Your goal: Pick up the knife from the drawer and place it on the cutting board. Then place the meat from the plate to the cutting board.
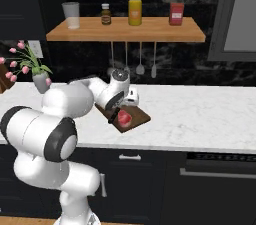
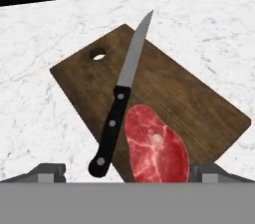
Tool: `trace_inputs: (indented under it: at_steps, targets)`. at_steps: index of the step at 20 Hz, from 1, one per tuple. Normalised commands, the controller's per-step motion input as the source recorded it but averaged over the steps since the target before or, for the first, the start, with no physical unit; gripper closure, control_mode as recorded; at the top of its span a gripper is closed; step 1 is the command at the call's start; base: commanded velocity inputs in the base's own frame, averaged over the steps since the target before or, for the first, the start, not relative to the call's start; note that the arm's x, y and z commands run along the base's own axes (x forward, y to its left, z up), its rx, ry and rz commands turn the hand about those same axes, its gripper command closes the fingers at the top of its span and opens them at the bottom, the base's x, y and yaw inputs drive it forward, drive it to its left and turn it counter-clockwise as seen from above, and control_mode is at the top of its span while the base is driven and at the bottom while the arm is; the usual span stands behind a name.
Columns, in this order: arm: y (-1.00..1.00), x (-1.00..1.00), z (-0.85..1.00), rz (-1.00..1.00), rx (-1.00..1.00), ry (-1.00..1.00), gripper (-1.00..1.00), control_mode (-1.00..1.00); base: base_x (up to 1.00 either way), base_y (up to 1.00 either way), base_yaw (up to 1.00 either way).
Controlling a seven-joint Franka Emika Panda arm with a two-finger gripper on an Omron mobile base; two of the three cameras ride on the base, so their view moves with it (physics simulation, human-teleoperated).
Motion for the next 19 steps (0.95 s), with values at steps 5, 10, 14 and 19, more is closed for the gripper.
trace_inputs:
  at_steps: [5, 10, 14, 19]
  targets:
    - [-0.03, -0.70, 0.24, -0.10, -0.04, -0.14, -1.00, -1.00, 0.00, 0.00, 0.00]
    - [-0.16, -0.33, 0.55, -0.08, -0.01, -0.05, -1.00, -1.00, 0.00, 0.00, 0.00]
    - [-0.12, -0.36, 0.62, 0.00, 0.00, -0.05, -1.00, -1.00, 0.00, 0.00, 0.00]
    - [-0.13, -0.37, 0.42, -0.01, 0.00, -0.04, -1.00, -1.00, 0.00, 0.00, 0.00]
